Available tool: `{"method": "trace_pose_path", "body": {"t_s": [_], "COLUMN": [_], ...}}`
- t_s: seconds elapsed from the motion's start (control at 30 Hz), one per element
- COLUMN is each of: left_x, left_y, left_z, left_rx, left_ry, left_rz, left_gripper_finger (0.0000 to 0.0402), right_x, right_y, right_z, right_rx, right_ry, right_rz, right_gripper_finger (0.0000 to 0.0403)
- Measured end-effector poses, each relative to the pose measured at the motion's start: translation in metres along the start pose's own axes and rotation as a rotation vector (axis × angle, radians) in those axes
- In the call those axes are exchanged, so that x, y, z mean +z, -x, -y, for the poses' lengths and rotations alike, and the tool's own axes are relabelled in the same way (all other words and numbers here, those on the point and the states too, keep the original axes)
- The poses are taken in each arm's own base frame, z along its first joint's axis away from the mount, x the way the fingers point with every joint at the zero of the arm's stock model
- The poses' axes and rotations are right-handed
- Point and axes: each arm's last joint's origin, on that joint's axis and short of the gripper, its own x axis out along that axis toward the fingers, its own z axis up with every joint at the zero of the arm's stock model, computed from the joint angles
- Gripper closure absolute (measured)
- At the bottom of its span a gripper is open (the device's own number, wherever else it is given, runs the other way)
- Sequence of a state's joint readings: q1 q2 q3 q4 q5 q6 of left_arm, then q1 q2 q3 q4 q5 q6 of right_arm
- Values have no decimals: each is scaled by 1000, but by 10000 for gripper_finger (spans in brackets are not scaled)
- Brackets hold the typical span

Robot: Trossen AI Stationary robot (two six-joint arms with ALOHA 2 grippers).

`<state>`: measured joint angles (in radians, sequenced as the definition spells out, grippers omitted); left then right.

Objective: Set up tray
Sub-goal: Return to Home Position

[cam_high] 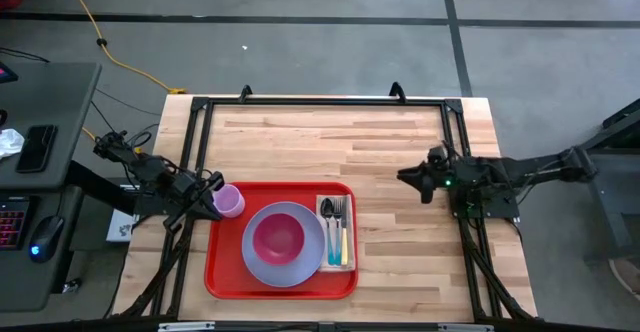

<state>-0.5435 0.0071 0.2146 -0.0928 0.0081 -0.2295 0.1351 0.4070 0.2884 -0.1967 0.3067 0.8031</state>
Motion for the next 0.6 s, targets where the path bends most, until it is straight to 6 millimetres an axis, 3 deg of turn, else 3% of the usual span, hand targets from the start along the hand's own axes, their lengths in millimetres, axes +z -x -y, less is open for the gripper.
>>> {"method": "trace_pose_path", "body": {"t_s": [0.3, 0.6], "left_x": [-2, -6], "left_y": [0, 0], "left_z": [-2, -4], "left_rx": [45, 103], "left_ry": [-59, -75], "left_rz": [-17, -51], "left_gripper_finger": [353, 353], "right_x": [-15, -31], "right_y": [10, 5], "right_z": [21, 36], "right_rx": [70, 80], "right_ry": [-26, -33], "right_rz": [76, 91], "right_gripper_finger": [304, 304]}}
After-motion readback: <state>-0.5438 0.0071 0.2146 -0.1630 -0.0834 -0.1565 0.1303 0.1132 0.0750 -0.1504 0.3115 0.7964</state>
